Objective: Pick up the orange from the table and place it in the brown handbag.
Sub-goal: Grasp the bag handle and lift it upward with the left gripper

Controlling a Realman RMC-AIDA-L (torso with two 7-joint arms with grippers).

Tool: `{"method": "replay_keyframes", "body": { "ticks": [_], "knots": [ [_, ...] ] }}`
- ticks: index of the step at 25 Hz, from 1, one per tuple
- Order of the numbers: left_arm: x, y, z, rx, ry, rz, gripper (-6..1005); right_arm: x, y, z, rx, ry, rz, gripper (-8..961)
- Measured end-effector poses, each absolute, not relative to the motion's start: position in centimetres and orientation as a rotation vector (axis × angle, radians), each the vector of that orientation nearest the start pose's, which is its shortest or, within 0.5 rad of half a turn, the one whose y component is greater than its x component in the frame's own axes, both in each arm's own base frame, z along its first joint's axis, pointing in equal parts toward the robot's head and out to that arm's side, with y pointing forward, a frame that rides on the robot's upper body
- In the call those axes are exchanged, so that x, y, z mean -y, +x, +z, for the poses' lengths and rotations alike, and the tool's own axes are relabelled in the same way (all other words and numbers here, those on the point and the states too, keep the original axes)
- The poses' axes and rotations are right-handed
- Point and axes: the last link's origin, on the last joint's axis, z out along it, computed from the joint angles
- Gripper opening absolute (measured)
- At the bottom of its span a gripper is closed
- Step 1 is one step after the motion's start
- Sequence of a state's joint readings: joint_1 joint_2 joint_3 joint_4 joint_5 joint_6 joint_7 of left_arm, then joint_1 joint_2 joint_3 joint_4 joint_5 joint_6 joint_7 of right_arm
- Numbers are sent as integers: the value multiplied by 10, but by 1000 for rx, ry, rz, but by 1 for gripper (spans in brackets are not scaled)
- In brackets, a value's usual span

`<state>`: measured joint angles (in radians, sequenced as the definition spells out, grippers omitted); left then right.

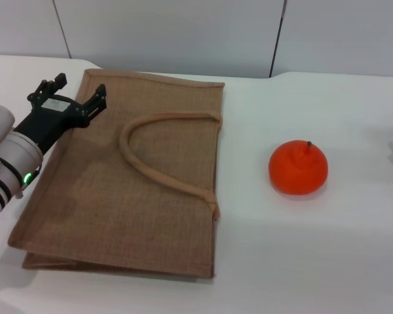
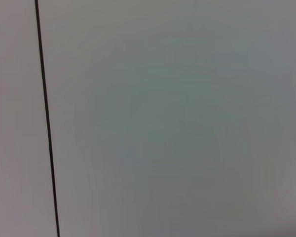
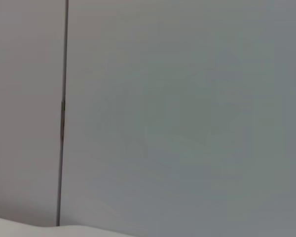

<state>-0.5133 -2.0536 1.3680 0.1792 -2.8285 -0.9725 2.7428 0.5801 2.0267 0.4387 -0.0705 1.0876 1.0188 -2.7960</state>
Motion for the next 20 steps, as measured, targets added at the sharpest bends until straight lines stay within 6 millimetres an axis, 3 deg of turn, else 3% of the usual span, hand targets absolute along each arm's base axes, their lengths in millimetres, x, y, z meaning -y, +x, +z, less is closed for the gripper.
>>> {"method": "replay_keyframes", "body": {
  "ticks": [20],
  "knots": [
    [-371,-321,-4,563,-1796,-652,860,-372,345,12,-533,-1778,508,880]
  ]
}}
